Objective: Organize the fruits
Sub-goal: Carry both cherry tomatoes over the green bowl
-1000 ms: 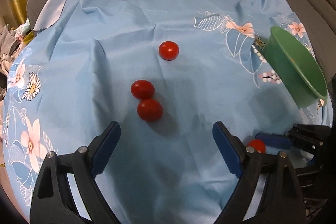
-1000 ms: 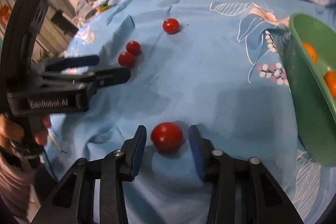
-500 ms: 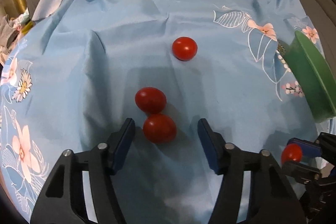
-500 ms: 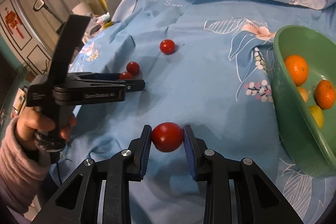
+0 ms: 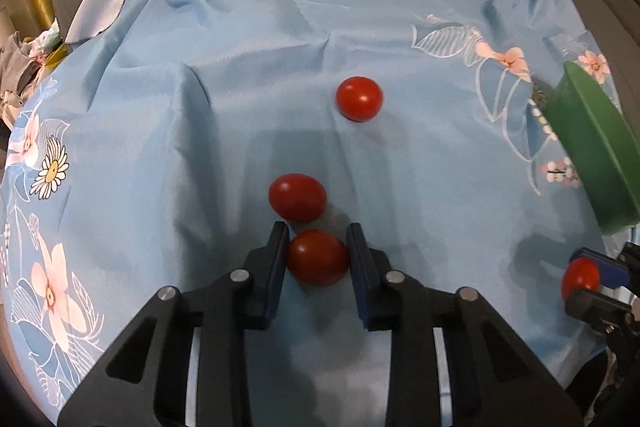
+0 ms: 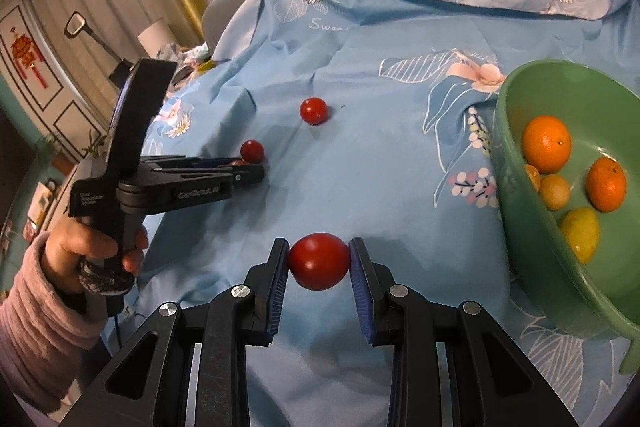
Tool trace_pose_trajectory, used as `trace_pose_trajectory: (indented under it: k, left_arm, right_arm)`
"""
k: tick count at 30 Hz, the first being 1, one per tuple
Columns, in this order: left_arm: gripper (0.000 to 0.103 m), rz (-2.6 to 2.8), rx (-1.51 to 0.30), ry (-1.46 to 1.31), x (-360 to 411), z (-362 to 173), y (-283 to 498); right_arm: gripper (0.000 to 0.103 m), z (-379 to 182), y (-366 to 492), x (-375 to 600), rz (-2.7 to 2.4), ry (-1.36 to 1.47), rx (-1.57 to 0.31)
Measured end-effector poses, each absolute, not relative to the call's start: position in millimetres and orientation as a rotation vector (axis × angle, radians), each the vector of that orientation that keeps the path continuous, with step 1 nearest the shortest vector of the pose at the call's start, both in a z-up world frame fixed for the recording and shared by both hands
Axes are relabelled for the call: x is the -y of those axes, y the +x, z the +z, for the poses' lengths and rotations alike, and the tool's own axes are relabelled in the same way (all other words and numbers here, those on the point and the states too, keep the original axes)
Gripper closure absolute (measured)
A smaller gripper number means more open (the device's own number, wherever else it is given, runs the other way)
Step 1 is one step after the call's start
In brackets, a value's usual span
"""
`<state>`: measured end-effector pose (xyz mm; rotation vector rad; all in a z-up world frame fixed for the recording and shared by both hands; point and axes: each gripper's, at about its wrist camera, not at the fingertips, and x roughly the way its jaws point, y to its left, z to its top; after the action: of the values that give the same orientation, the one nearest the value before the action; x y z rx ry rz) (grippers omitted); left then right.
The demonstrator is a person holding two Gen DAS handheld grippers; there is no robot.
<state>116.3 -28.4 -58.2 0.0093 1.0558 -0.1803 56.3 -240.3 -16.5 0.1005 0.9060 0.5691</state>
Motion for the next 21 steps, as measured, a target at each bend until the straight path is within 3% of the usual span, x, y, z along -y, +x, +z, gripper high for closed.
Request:
trace_pose_trajectory:
  k: [21]
  left_arm:
    - [0.074,-0.337,-0.950,-0.023,61.2,8.6,63.1]
  right_arm:
    - [0.071,25.2,33.6,259.4,0.573,0.136,-0.775]
